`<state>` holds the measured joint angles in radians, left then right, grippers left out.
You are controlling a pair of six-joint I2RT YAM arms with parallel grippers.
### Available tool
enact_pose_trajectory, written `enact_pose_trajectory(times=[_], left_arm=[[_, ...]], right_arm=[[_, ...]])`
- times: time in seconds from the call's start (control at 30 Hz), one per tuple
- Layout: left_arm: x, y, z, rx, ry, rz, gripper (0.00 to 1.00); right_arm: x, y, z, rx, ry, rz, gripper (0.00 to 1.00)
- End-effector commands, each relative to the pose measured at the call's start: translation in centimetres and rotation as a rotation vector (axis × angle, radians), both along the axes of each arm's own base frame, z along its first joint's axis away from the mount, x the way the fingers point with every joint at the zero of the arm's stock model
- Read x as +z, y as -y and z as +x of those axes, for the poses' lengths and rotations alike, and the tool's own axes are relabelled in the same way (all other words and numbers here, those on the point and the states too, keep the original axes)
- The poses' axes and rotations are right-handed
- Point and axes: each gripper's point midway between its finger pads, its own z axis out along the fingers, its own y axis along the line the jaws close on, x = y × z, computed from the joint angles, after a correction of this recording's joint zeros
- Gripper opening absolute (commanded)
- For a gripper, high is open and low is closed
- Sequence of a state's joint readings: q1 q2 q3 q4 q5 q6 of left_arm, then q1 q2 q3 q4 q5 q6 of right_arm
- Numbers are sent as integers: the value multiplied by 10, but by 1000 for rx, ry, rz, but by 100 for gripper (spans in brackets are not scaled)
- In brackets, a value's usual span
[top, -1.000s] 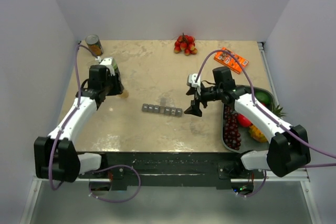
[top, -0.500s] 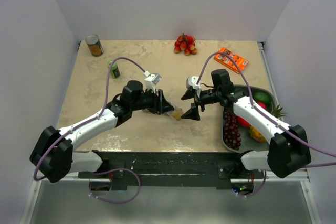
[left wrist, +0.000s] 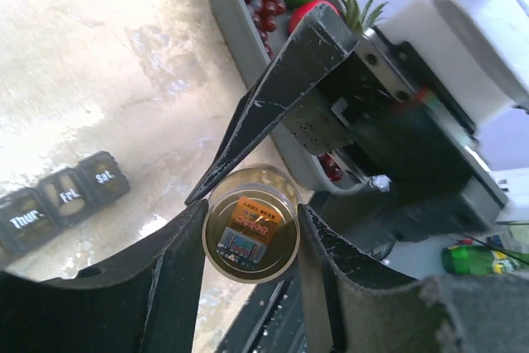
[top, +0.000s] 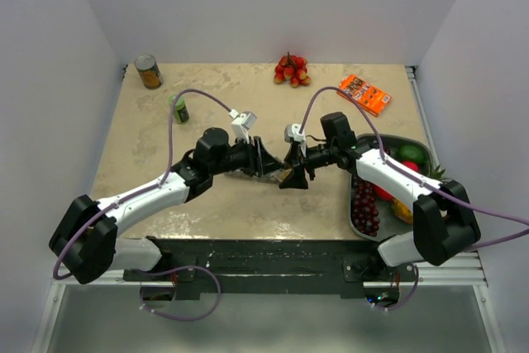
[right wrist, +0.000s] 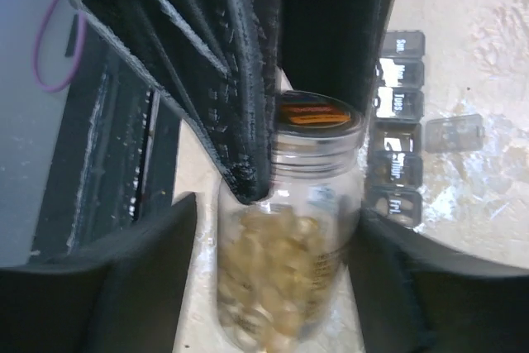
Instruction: Sort the pills into containers
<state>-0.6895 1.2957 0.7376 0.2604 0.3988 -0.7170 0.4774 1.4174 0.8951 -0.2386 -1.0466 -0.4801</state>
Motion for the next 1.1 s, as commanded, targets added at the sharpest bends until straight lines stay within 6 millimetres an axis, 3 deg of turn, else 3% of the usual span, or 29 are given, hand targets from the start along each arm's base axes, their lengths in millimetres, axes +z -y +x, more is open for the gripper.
enact_pose_trajectory(times=[0.0, 0.03, 0.07, 0.17, 0.23, 0.3, 0.37, 0.4, 0.43, 0.6, 0.8, 1.07], left_arm=[[41, 1, 7, 45, 91, -110, 0], [43, 0, 7, 50, 96, -122, 0], [48, -1, 6, 51, 104, -137, 0], [52, -2, 3, 55, 105, -168, 0], [53, -2, -1, 46, 99, -196, 0], [54, -3, -3, 52, 89, -224, 0], [55, -4, -4, 61, 77, -247, 0], [55, -6, -4, 73, 66, -269, 0], [55, -7, -4, 80, 58, -280, 0], [56, -19, -1, 162, 53, -319, 0], [57, -19, -2, 159, 54, -320, 0], [50, -12, -5, 119, 29, -320, 0]], right_arm=[[19, -7, -3, 45, -2, 54, 55], [18, -7, -3, 45, -2, 53, 44], [20, -7, -3, 44, 0, 53, 24], [24, -7, -3, 49, 3, 51, 11], [28, -7, -5, 60, 6, 62, 9], [30, -7, -5, 59, 2, 62, 20], [29, -6, -5, 58, 2, 59, 47], [29, -6, -4, 54, 6, 58, 68], [29, -6, -5, 58, 4, 61, 72], [29, -6, -5, 54, 1, 66, 73], [31, -7, -4, 47, -8, 75, 63], [35, -7, -2, 33, -8, 88, 71]])
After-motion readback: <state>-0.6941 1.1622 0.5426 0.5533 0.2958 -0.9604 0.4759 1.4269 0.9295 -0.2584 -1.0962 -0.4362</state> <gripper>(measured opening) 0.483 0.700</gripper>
